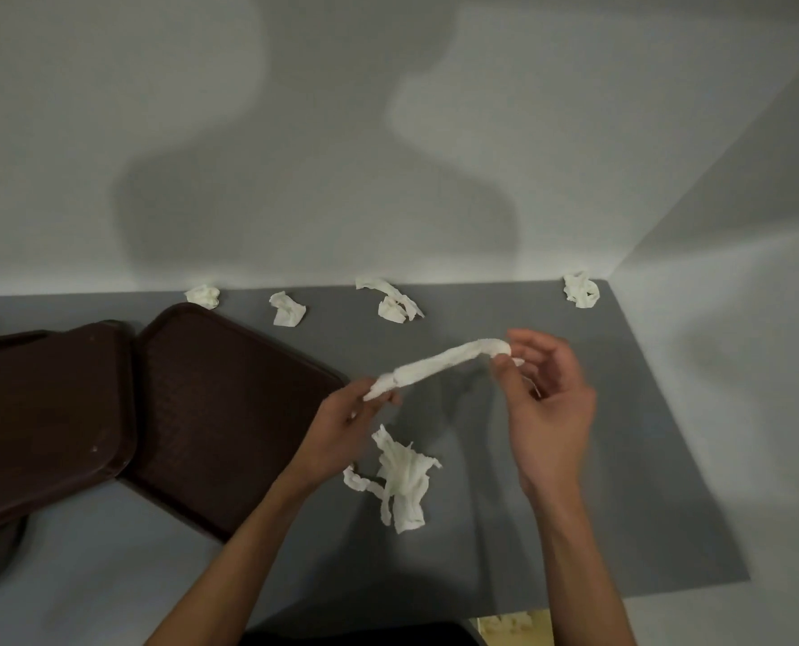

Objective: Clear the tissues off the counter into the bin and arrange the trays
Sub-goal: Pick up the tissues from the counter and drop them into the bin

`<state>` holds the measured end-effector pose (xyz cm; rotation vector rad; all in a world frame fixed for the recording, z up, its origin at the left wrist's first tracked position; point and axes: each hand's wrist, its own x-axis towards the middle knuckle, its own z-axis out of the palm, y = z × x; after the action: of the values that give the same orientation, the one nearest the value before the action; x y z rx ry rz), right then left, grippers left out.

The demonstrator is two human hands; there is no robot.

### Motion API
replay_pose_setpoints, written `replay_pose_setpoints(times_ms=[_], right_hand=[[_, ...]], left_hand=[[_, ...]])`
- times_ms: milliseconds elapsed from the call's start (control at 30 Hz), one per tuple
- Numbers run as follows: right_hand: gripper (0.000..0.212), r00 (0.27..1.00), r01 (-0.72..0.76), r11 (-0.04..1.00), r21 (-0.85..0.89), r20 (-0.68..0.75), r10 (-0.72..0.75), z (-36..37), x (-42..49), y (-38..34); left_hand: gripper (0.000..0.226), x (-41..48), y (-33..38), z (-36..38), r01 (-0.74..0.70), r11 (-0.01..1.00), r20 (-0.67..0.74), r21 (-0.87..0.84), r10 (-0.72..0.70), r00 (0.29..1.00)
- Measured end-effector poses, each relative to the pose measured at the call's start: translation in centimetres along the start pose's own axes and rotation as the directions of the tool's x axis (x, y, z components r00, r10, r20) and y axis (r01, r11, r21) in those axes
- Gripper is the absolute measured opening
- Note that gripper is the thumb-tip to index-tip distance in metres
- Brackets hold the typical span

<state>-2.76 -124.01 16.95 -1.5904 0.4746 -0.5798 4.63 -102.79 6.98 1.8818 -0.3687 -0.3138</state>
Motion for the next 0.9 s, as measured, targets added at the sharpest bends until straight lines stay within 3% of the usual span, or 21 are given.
replay_pose_setpoints(times_ms=[33, 100, 200, 233, 267, 367, 433, 500, 567, 633, 733, 767, 900], right_hand=[[0.023, 1.0, -0.013, 1.0, -0.022, -0.004, 0.013, 0.4, -0.2, 0.8], [0.022, 0.998, -0.013, 0.992, -0.127, 0.054, 0.02, 1.6, -0.8, 2.8], [0.024, 0.966, -0.055, 0.957, -0.284, 0.229, 0.123, 4.1, -2.9, 5.3], [0.024, 0.939, -0.099, 0.947, -0.307, 0.286, 0.191, 4.9, -3.8, 5.9], [0.024, 0.91, -0.139, 0.94, -0.313, 0.334, 0.245, 5.5, -4.7, 6.4], [0.018, 0.843, -0.336, 0.926, -0.169, 0.384, 0.376, 6.4, -6.1, 7.3], [0.012, 0.785, -0.548, 0.835, 0.056, 0.38, 0.49, 6.7, -6.4, 6.7], [0.012, 0.739, -0.644, 0.737, 0.206, 0.415, 0.531, 6.9, -6.6, 5.9], [0.014, 0.76, -0.621, 0.746, 0.24, 0.417, 0.498, 7.2, -6.7, 5.2], [0.013, 0.815, -0.524, 0.836, 0.164, 0.383, 0.436, 7.5, -6.8, 4.6], [0.017, 0.864, -0.384, 0.923, 0.017, 0.358, 0.353, 8.1, -7.2, 4.1], [0.019, 0.876, -0.357, 0.934, -0.002, 0.346, 0.335, 8.4, -7.2, 4.1], [0.027, 0.949, -0.227, 0.974, -0.028, 0.217, 0.228, 8.9, -6.0, 4.3]], left_hand=[[0.023, -0.1, 0.6, 0.0, 0.085, 0.981, -0.005, -0.172, -0.087, 0.996], [0.031, -0.4, 2.4, 0.2, 0.21, 0.848, 0.037, -0.487, -0.22, 0.975], [0.033, 0.0, 4.8, 0.0, 0.167, 0.707, -0.017, -0.687, -0.245, 0.969], [0.032, 0.2, 5.4, -0.3, 0.135, 0.599, -0.025, -0.789, -0.251, 0.968], [0.039, 0.5, 6.1, -0.6, 0.097, 0.555, -0.071, -0.826, -0.274, 0.959], [0.041, 1.4, 6.8, -1.5, -0.002, 0.301, -0.136, -0.954, -0.423, 0.896], [0.043, 1.7, 6.7, -1.7, -0.024, 0.218, -0.122, -0.976, -0.446, 0.887], [0.032, 1.6, 6.7, -1.2, -0.022, 0.167, -0.096, -0.986, -0.455, 0.885], [0.016, 1.3, 6.3, -0.5, 0.012, 0.234, -0.106, -0.972, -0.484, 0.869], [0.022, 0.8, 5.7, 0.2, 0.052, 0.42, -0.172, -0.906, -0.477, 0.862], [0.029, 0.0, 5.1, 1.0, 0.134, 0.724, -0.223, -0.676, -0.375, 0.9], [0.031, -0.3, 5.2, 1.3, 0.157, 0.781, -0.218, -0.605, -0.352, 0.91], [0.028, -1.5, 6.4, 2.8, 0.183, 0.809, -0.156, -0.558, -0.319, 0.935]])
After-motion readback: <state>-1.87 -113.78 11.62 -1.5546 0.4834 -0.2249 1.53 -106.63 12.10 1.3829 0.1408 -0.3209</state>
